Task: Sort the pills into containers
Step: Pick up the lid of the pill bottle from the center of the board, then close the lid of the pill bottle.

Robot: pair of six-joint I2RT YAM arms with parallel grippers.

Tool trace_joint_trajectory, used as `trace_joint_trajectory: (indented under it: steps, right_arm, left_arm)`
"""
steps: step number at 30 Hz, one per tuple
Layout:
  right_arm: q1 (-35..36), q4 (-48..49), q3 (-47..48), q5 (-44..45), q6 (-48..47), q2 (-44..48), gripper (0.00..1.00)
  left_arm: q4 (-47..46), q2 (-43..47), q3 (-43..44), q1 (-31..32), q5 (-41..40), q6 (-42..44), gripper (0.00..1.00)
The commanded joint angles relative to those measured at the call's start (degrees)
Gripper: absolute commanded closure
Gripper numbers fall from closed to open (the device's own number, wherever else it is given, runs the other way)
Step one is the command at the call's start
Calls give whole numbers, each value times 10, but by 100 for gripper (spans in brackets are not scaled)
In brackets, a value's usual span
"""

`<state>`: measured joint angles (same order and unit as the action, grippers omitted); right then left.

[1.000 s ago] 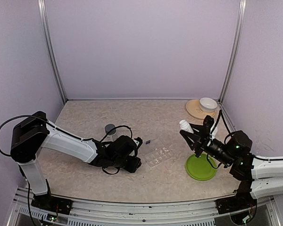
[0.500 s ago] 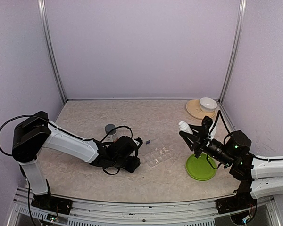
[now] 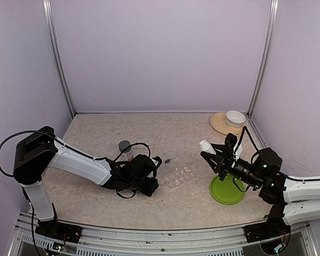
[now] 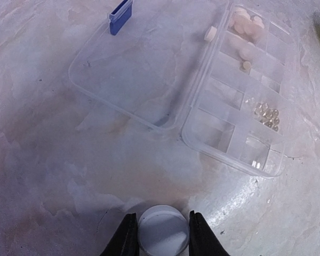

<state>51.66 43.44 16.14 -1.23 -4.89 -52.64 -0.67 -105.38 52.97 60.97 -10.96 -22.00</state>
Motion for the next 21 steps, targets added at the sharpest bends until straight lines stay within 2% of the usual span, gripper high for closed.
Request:
trace_joint_trajectory:
  steps: [1, 12, 21]
  right_arm:
    - [4, -6, 20, -35, -1, -10, 100]
    - [4, 1, 28, -93, -9, -29, 100]
    - [15, -13, 54, -123, -23, -46, 100]
  left_arm:
    - [-18, 34, -2, 4, 10, 6, 78]
    - [-36, 172, 12, -4, 88, -12, 78]
    - [-110, 248, 40, -32, 186, -59, 77]
